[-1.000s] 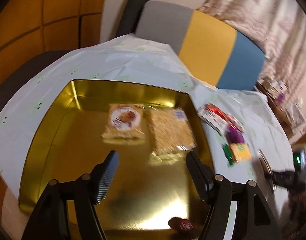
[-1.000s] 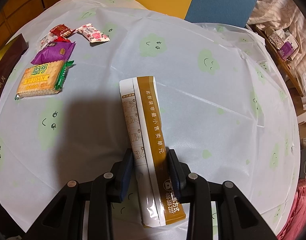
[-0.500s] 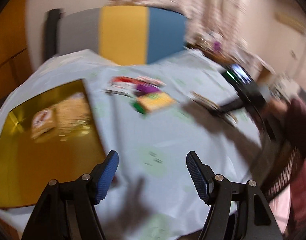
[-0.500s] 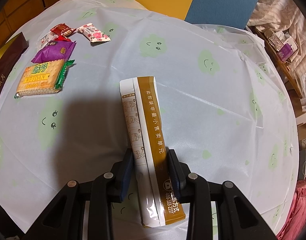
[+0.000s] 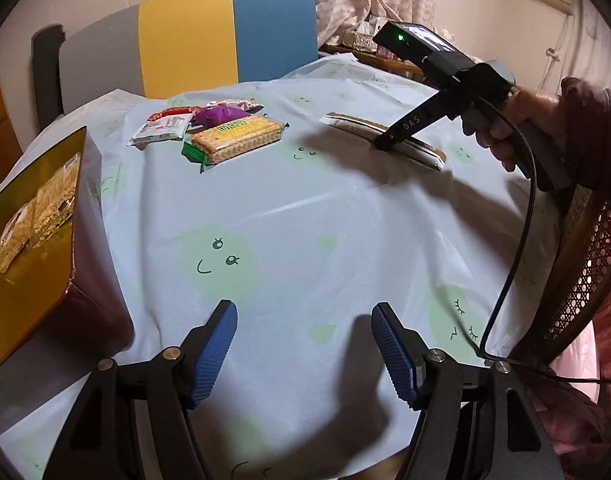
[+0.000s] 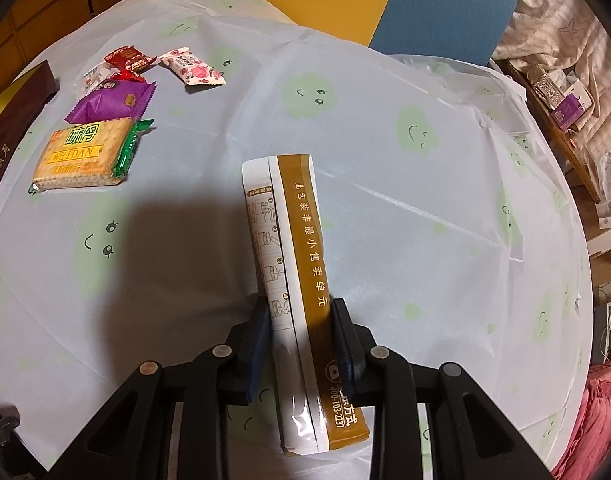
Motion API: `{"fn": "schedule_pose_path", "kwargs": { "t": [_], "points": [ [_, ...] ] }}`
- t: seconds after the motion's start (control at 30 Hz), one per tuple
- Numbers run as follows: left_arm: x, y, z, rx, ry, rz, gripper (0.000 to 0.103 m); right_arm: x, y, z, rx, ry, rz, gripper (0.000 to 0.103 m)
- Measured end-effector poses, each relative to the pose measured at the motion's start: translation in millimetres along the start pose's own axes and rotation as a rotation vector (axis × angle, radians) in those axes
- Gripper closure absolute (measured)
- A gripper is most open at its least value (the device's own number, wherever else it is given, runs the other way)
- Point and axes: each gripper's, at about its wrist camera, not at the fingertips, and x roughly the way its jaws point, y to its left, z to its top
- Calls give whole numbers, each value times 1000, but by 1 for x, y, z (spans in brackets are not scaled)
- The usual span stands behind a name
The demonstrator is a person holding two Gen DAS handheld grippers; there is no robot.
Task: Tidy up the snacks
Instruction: 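Move the left tool back over the table while the right tool holds the stick package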
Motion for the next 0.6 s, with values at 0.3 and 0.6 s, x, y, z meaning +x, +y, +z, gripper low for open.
{"fn": "schedule_pose_path", "kwargs": {
  "t": [0.3,0.6],
  "points": [
    [0,7,-5,-13,-35,-22,32,-7,-4,4,73,11,38,77],
    [1,4,-7,-4,-49,-27,27,-53,38,16,-31,-72,166,77]
  ]
}}
